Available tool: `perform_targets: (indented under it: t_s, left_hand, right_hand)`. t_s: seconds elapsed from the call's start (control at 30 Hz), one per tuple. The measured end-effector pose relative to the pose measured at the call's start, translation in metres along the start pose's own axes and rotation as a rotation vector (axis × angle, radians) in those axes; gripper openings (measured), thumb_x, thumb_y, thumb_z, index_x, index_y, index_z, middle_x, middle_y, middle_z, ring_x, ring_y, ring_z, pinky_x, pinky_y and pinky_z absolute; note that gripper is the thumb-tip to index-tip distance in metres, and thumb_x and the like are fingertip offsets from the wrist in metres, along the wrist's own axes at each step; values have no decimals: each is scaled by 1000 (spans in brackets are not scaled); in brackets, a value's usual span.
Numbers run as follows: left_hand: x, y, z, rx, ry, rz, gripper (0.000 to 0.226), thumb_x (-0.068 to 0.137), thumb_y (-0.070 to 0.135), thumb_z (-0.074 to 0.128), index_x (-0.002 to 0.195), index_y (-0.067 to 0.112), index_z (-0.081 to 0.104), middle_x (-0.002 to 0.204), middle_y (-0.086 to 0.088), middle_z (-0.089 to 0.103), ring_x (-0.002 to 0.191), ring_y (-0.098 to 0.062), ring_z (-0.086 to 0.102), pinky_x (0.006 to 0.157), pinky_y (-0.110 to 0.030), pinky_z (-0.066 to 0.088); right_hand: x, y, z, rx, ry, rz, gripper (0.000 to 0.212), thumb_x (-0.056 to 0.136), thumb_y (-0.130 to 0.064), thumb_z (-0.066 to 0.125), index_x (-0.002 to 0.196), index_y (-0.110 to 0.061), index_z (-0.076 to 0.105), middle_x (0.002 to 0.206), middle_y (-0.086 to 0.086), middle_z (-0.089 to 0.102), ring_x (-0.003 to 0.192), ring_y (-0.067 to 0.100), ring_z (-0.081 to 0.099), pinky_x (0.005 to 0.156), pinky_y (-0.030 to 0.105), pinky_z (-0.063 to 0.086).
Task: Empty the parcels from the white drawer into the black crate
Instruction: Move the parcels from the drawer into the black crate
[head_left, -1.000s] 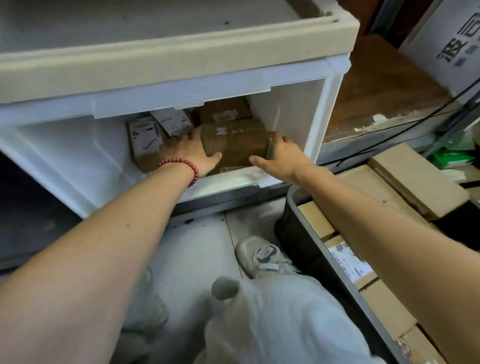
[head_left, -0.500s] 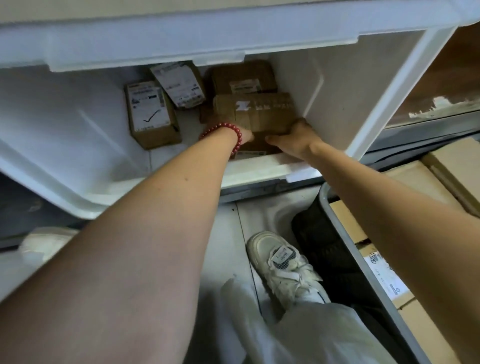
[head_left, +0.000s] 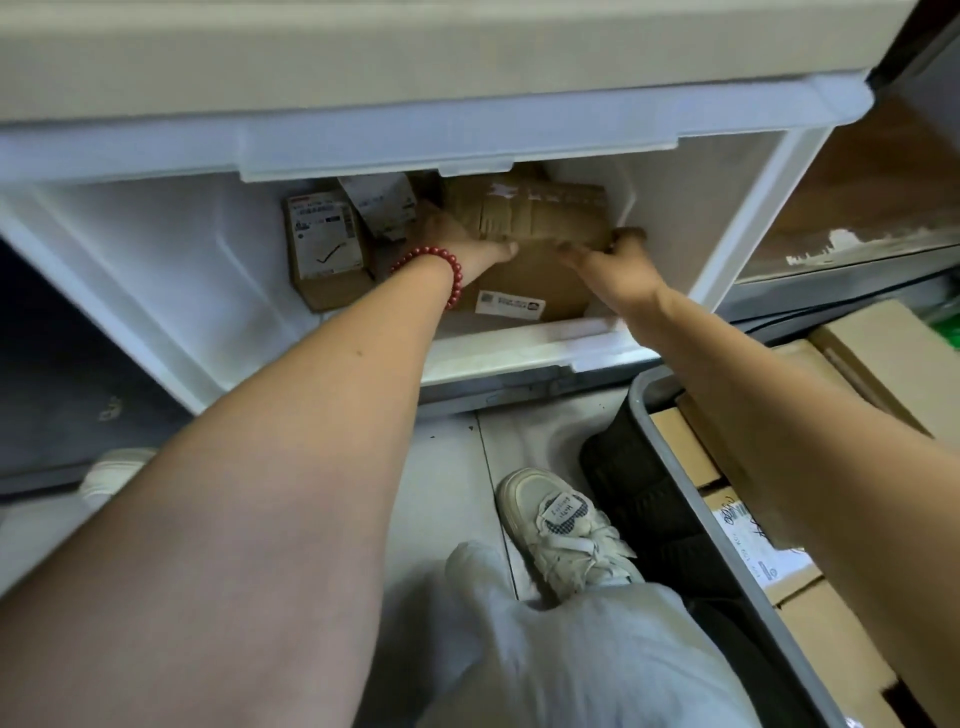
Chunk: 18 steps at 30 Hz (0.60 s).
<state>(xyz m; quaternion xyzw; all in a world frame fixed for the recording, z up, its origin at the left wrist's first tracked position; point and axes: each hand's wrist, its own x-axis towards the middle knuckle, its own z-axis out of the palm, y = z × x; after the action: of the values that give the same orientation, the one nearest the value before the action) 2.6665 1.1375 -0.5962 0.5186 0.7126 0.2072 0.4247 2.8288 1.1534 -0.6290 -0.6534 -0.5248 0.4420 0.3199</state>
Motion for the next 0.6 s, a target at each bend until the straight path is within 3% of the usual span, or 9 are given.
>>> perform_targets:
  t_s: [0.1,0.17,0.23,0.37,0.5,0.6]
  left_hand:
    - [-20,8,-3,45,8,41,105,88,48,62,150,4,-9,160,-11,7,146,-26,15,115,-33,20]
    - [-34,10,-4,63,21,55,106,86,49,63,151,3,-7,160,-10,8,146,-25,15,115,-32,20]
    - [-48,9,-6,59,49,50,110,83,52,65,152,3,-5,160,-10,11,146,-24,17,114,-32,21]
    - [-79,6,-12,7,118,48,118,78,52,71,152,6,-8,159,-11,14,143,-27,23,113,-36,26]
    - [-117,8,-14,15,128,48,122,77,52,72,150,7,-15,158,-13,15,142,-30,25,112,-38,27]
    - [-145,13,-10,64,79,71,118,80,53,69,150,5,-13,159,-12,13,144,-29,21,113,-38,25]
  right_hand:
    - [-23,-6,-6,90,9,28,92,74,-56,72,140,-7,30,122,3,58,111,20,58,84,31,49]
    - [-37,-7,-10,122,-14,34,96,79,-52,71,143,-7,17,127,5,53,117,22,55,81,33,48]
    - [-54,-11,-15,143,-16,16,94,83,-46,71,141,-7,8,129,7,49,117,23,53,88,37,48]
    - [-95,-24,-22,146,-17,-49,76,88,-36,68,134,-12,12,126,7,49,107,16,53,73,21,47]
    - [-136,-30,-27,186,29,-109,61,89,-24,68,121,-16,17,123,5,43,117,19,52,99,31,48]
    - [-166,-26,-34,256,99,-81,58,88,-25,70,115,-22,18,125,5,48,114,19,54,93,31,49]
